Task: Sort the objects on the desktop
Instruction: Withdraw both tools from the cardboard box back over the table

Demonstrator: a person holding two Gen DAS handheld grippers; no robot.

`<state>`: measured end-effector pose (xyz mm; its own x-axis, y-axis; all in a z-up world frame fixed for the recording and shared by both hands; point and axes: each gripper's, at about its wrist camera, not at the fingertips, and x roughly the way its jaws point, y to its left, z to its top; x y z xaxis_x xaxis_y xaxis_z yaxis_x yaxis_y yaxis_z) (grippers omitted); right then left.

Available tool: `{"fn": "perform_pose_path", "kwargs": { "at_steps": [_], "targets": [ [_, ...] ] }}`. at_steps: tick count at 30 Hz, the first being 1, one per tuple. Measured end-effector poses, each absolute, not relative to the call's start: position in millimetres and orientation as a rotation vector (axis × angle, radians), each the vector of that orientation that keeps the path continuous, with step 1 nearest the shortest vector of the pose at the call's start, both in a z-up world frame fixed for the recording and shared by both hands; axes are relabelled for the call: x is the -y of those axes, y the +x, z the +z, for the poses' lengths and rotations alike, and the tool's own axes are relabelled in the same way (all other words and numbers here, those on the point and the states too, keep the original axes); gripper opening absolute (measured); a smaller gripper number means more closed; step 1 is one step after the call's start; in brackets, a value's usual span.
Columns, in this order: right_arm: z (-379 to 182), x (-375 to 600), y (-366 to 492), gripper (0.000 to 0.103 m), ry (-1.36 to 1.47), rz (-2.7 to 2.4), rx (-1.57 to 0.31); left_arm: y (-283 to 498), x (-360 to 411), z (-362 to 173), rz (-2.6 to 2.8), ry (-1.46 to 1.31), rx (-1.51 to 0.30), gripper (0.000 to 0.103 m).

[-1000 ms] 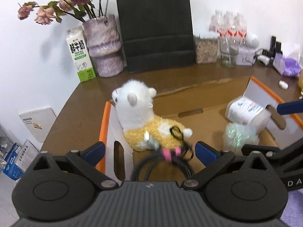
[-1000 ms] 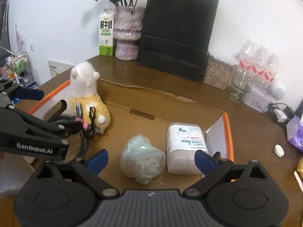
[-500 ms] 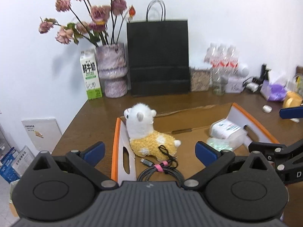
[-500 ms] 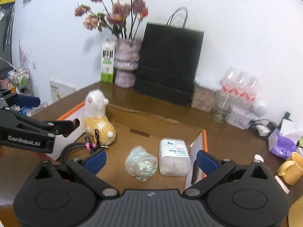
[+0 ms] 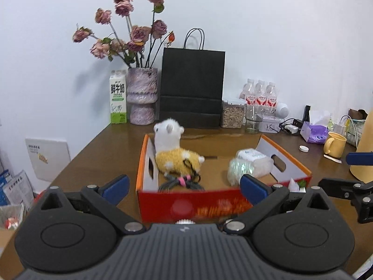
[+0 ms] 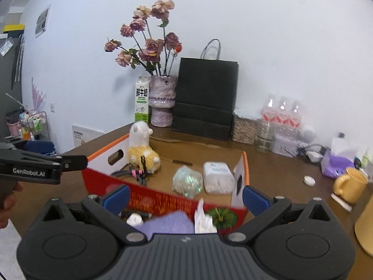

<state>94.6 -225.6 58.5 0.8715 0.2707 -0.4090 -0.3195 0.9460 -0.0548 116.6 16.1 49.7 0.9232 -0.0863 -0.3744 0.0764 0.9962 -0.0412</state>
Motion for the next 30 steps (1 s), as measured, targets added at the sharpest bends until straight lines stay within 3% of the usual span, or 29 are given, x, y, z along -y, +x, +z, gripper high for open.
{"fn": "perform_pose_path", "kwargs": {
  "at_steps": [16, 30],
  "targets": [
    [-12.2, 230.9, 20.4, 0.103, -0.065, 0.252, -0.507, 49.7, -32.4, -3.4, -0.023, -0.085, -0.449, 0.103],
    [-16.3, 230.4, 27.1, 0.103, -0.051, 0.229, -0.509, 52.8, -27.7, -8.3, -0.021, -0.073, -0.450, 0.103]
  ]
}}
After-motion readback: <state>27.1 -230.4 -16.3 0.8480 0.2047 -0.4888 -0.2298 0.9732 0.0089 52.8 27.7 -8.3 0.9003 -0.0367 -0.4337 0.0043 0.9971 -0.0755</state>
